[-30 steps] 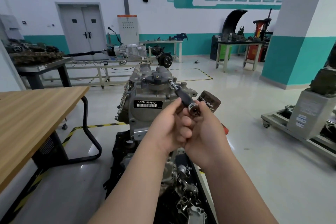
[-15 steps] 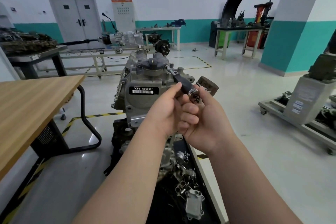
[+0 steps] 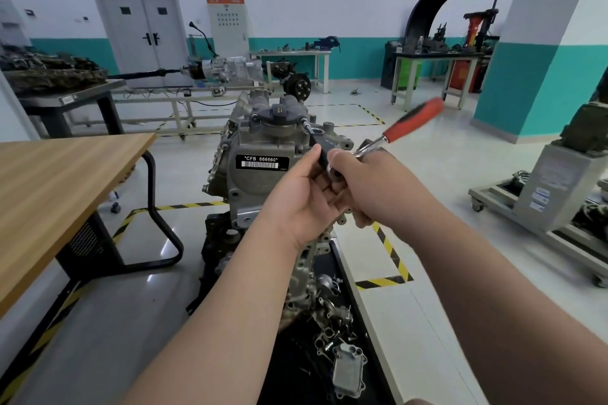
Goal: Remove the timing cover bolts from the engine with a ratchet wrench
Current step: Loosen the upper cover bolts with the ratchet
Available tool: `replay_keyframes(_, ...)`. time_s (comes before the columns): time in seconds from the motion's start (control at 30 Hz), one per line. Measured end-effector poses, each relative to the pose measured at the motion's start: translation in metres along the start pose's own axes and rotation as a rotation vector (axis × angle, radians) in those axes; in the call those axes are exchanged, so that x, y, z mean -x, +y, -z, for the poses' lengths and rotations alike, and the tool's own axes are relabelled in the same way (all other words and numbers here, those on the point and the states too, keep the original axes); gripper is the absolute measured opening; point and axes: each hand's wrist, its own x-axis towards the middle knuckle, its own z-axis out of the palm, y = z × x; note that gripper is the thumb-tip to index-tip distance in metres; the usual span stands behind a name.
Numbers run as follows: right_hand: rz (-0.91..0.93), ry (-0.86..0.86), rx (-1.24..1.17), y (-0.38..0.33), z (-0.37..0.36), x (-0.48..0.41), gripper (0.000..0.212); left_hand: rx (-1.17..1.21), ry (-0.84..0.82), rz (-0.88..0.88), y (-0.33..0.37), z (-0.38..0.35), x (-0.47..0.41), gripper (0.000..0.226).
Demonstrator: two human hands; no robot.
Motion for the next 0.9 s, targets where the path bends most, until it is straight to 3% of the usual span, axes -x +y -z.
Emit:
replay_keyframes(0.37, 0.228, -0.044, 1.099, -0.032, 0.009, 0.003, 0.04, -0.004, -0.005, 0.055, -0.007, -0.007, 0.008, 0.019)
replay_keyframes(0.5, 0.313, -0.055, 1.234, -0.033, 0.005, 0.003, 0.035, -0.012, -0.033, 0.059, -0.009, -0.008, 0.007, 0.021)
replay_keyframes(0.67, 0.302, -0.018, 0.978, -0.017, 0.002, -0.002, 0.045, -0.016, -0.032, 0.06, -0.008, -0.003, 0.007, 0.033)
replay_keyframes(0.77, 0.218, -0.018, 0.582, -0.001, -0.006, -0.003, 0.05, -0.013, -0.003, 0.05, -0.006, -0.002, 0.008, 0.046)
replay_keyframes(0.9, 0.142, -0.015, -0.063, 0.015, -0.02, 0.0, 0.055, 0.095, 0.028, 0.045, -0.001, 0.004, 0.003, 0.046)
